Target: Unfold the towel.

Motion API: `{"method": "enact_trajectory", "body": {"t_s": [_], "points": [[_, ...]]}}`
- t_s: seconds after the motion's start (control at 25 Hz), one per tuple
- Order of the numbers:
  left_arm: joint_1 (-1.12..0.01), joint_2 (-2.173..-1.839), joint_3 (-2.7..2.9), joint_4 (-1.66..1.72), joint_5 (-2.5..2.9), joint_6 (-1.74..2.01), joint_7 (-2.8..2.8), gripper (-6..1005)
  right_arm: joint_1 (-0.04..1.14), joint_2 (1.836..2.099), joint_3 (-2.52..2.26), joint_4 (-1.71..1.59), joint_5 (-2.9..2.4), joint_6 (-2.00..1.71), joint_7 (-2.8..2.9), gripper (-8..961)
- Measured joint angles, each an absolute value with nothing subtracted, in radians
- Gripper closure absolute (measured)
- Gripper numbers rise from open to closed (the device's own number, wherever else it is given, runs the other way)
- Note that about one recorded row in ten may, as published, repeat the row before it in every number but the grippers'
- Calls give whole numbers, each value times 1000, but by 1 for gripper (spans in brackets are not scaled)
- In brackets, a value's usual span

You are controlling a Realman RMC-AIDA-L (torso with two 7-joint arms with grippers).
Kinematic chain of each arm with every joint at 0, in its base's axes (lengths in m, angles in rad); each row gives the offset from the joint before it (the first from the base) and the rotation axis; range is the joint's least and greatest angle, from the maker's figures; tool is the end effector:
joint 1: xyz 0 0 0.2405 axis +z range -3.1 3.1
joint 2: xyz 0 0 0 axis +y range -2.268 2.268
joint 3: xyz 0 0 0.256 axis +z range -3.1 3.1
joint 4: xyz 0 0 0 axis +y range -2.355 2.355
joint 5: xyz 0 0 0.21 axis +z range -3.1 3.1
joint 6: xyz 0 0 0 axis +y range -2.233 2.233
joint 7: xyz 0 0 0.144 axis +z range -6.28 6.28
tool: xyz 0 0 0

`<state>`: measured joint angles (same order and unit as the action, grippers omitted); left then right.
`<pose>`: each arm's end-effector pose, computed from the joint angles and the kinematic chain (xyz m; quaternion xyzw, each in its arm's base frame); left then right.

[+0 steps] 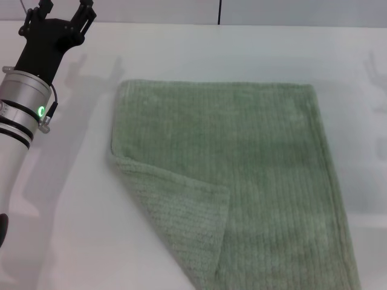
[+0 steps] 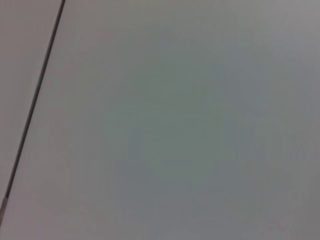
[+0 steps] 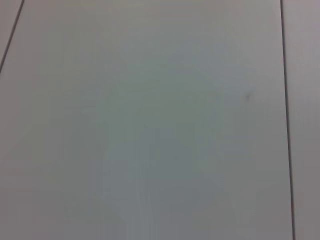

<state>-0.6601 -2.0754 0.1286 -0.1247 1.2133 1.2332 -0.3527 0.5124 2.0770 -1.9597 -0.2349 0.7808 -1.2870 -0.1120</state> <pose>-0.2788 0.3787 -0.0109 -0.6648 -0.2696 -0.4087 0.5642 0.2889 0.3681 0.0372 -0.6010 0.1172 0.3252 0.7207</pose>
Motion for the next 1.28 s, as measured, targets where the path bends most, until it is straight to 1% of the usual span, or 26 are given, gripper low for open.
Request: {"method": "enact_trajectory", "body": {"t_s": [0.64,0.88,1.0,1.16,1.28], "points": [[-665,-2073,128,-116,1213,1235,-353,140,502,2078,-1957,-365,779,-1094,-135,197],[-660,-2072,127,-110,1213,1238,-353,140,495,2079,-1952,-375,778,-1096,-155,285],[-658,-2072,127,-107,1213,1238,-353,140,495,2079,-1950,-394,778,-1070,-156,345],[-658,-2072,127,-106,1213,1238,-353,140,490,2075,-1932,-461,778,-954,-169,426],[-658,-2072,127,-106,1213,1241,-353,139,460,2072,-1872,-591,778,-788,-256,486]]}}
